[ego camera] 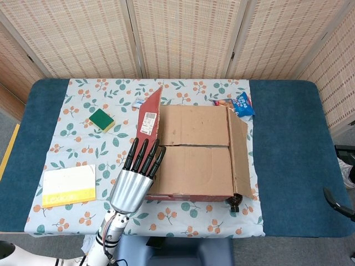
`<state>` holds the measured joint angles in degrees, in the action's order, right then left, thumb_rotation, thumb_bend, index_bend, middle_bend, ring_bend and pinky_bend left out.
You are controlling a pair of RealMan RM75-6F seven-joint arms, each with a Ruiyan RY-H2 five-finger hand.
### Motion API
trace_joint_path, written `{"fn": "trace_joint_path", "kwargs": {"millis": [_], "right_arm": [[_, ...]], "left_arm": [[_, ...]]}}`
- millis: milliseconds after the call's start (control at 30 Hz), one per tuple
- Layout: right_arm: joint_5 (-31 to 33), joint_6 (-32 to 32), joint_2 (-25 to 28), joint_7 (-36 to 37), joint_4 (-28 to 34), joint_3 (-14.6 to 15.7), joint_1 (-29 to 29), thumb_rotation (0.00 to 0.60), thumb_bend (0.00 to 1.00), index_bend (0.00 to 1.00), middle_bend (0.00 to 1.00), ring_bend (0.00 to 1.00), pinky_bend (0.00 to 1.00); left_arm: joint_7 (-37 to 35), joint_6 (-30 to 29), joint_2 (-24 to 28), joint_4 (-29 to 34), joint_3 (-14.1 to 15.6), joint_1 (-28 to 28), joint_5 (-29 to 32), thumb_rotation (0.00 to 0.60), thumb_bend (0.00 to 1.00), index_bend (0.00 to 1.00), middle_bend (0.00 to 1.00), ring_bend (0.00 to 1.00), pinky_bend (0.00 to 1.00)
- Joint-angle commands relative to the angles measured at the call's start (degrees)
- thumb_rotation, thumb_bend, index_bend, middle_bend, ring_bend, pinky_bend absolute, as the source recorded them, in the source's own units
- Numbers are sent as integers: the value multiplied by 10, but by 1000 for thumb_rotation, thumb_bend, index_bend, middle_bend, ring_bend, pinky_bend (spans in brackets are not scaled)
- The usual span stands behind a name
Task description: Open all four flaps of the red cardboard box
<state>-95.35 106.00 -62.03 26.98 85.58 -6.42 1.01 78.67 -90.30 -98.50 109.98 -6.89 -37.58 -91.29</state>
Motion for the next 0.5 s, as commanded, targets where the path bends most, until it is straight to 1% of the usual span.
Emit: {"fn": "trace_joint_path", "kwargs": {"millis": [33,200,367,500], "right_arm": [[0,-1,0,-1,0,0,0,600,366,0,0,0,0],[0,-1,-1,-3,0,0,0,600,367,0,0,0,0],[2,2,0,-3,0,-1,1,600,366,0,0,0,0],[3,2,-1,-6,1,-2,2,600,366,0,0,0,0]], "left_arm": [[7,-6,3,7,-3,11,-19,521,284,0,54,1,60],[19,-12,13,21,-10,30,-37,522,284,0,54,0,58],[27,-28,30,30,-17,56,-52,575,284,0,54,0,58],[26,-42,46,37,-20,79,-60,579,284,0,54,0,58]]}}
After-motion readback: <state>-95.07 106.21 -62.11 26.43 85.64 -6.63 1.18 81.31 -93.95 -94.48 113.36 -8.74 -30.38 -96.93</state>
